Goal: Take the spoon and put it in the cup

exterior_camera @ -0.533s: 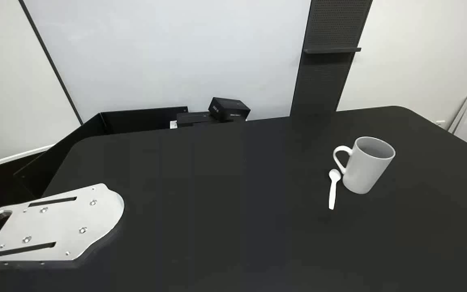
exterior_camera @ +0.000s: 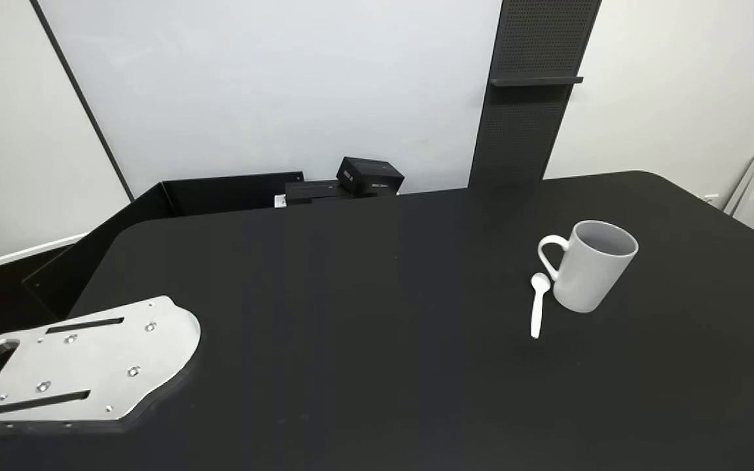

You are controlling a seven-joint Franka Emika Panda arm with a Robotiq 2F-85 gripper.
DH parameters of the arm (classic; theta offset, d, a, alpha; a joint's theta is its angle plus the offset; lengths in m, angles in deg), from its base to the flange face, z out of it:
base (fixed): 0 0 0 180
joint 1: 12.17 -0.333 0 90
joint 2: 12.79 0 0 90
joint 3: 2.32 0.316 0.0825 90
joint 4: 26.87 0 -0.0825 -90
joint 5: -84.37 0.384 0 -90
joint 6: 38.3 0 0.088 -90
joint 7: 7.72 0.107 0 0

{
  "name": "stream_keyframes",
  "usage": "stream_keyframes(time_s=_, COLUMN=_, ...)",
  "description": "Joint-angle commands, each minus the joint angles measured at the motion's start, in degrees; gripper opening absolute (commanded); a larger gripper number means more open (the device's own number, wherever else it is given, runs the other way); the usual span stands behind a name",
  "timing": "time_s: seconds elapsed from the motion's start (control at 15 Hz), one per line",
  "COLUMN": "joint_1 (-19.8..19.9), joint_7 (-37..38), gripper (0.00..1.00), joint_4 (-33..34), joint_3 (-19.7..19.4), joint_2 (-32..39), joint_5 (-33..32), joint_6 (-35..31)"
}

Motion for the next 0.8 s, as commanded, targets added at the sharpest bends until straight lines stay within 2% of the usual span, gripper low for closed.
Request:
stream_keyframes(time_s=0.0, joint_1=-0.60, joint_7=0.15, gripper=1.00, joint_4=0.07, joint_3=-0.55, joint_2=-0.01, joint_5=-0.17, joint_6=0.14)
stream_keyframes(time_s=0.33, joint_1=-0.60, joint_7=0.15, gripper=1.00, joint_4=0.07, joint_3=-0.55, joint_2=-0.01, joint_5=-0.17, joint_6=0.13)
stream_keyframes(time_s=0.73, joint_1=-4.01, joint_7=2.59, gripper=1.00, joint_4=2.35, joint_3=2.18, joint_2=3.68, joint_5=3.03, joint_6=2.41)
